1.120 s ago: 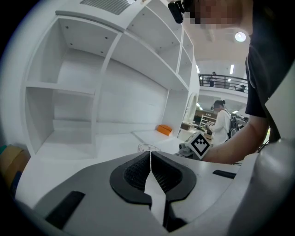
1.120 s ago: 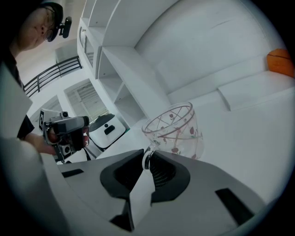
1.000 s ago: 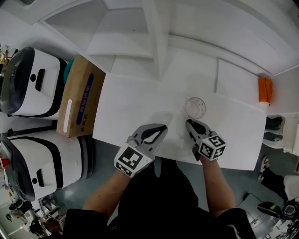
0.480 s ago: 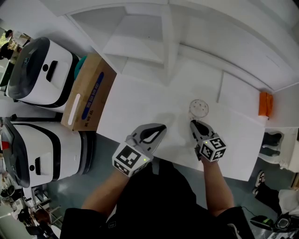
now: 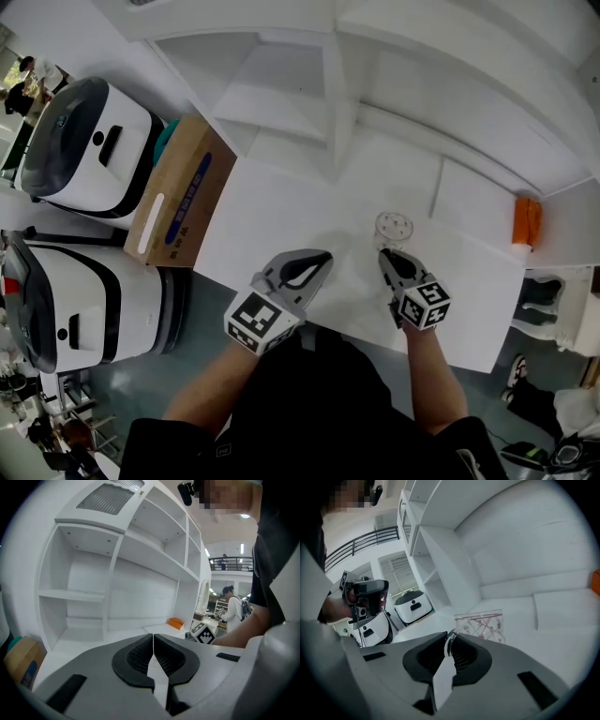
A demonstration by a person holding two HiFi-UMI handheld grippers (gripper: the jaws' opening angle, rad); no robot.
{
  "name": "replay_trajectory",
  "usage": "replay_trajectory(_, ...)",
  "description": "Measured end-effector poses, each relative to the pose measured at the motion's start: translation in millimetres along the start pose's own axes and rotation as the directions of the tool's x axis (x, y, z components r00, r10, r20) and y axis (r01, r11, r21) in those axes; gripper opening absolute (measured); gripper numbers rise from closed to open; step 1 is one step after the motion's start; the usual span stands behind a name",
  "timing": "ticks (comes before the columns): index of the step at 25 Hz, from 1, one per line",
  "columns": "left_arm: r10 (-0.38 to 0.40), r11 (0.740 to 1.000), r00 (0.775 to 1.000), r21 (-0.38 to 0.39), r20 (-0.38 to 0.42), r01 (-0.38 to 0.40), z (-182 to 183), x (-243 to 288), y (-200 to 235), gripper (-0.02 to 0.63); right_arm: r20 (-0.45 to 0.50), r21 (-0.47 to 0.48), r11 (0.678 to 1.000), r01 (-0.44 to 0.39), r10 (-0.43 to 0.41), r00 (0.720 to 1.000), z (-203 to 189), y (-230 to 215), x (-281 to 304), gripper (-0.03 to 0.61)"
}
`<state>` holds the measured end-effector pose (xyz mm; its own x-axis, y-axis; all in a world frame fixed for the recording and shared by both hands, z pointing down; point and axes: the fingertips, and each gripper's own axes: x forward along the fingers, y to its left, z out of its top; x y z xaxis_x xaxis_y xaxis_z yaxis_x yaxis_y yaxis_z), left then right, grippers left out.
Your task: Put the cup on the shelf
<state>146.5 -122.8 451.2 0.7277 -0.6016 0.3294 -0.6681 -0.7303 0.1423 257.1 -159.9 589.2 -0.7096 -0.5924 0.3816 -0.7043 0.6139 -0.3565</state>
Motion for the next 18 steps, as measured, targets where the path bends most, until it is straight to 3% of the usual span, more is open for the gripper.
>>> replay_trajectory(18, 0.011, 1.000, 0.998, -0.004, 0.055, -0.010, 20, -7, 3, 0.012, 0.053, -0.097, 0.993, -0.071, 0.076, 0.996, 56, 33, -16, 0.029)
